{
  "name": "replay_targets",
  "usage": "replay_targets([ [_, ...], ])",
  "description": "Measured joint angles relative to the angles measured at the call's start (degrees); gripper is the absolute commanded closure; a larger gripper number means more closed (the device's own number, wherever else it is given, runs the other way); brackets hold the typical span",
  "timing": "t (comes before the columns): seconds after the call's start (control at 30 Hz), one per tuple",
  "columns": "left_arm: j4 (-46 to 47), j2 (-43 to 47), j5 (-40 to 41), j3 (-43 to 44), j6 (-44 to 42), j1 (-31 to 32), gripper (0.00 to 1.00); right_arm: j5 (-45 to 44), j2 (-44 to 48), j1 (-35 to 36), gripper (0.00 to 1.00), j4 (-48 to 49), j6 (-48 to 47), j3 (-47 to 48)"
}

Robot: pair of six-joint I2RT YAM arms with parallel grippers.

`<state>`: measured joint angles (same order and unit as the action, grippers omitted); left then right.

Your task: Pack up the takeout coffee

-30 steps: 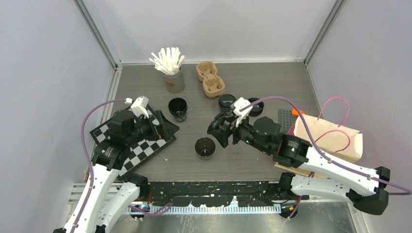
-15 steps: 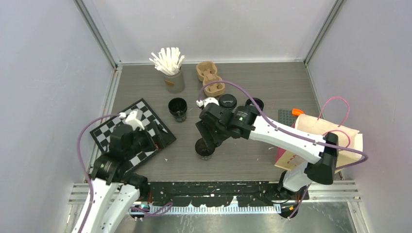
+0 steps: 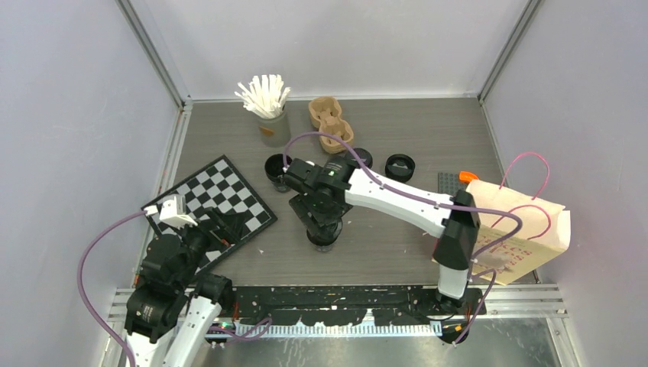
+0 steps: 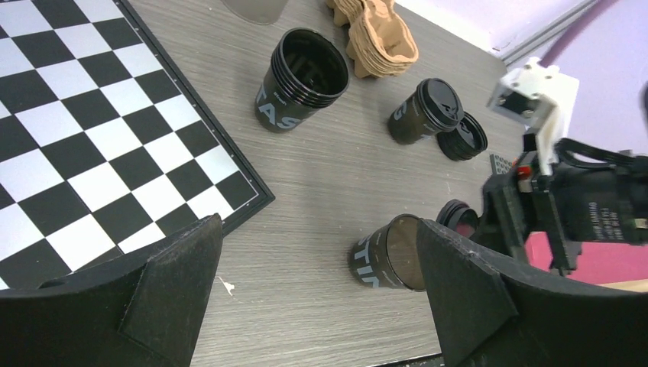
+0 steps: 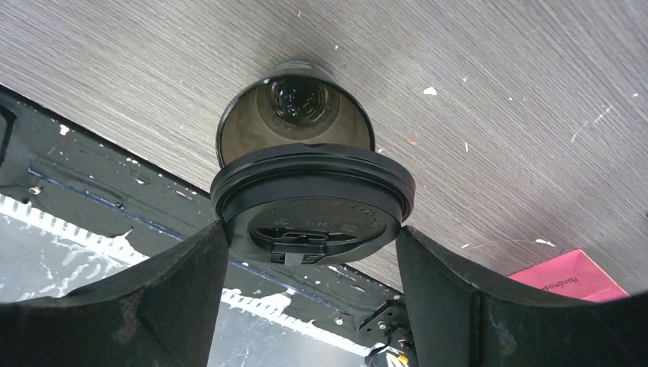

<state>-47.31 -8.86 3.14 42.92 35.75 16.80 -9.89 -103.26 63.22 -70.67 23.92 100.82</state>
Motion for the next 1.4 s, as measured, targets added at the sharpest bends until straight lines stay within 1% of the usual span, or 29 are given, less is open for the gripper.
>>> replay_targets([
  [0.17,-0.15,0.0,0.44,0.0,-0.2,0.0,0.0,1.53,-6.71,0.0,0.25,-3.48,-2.01,5.11],
  [0.4,-0.2,0.0,0.9,0.0,-0.24,0.55,0.0,2.14,-13.2,0.0,0.22,-8.37,-4.5,11.78],
  [0.63,-0.2,0.0,0.96,0.0,-0.24,0.72,0.0,2.27,-15.93,0.0,0.21,-10.86,-6.03,13.09],
  [0.83,-0.2,0.0,0.96,0.0,-0.24,0.72,0.0,2.29,-16.04,0.0,0.2,-11.67,-6.69,13.2],
  [0.93,-0.2,0.0,0.96,0.0,-0.26,0.72,0.0,2.47,-16.06,-0.02,0.09,-11.74,-7.08,13.64],
  [0.97,-0.2,0.0,0.96,0.0,-0.26,0.72,0.0,2.56,-16.2,-0.02,0.09,-11.87,-7.21,14.03],
  [1.17,-0.2,0.0,0.98,0.0,-0.26,0.72,0.0,3.45,-17.94,-0.02,0.1,-12.92,-7.78,16.59],
  [1.4,-0.17,0.0,0.98,0.0,-0.26,0.72,0.0,4.07,-18.73,-0.02,0.16,-13.99,-8.39,17.22],
])
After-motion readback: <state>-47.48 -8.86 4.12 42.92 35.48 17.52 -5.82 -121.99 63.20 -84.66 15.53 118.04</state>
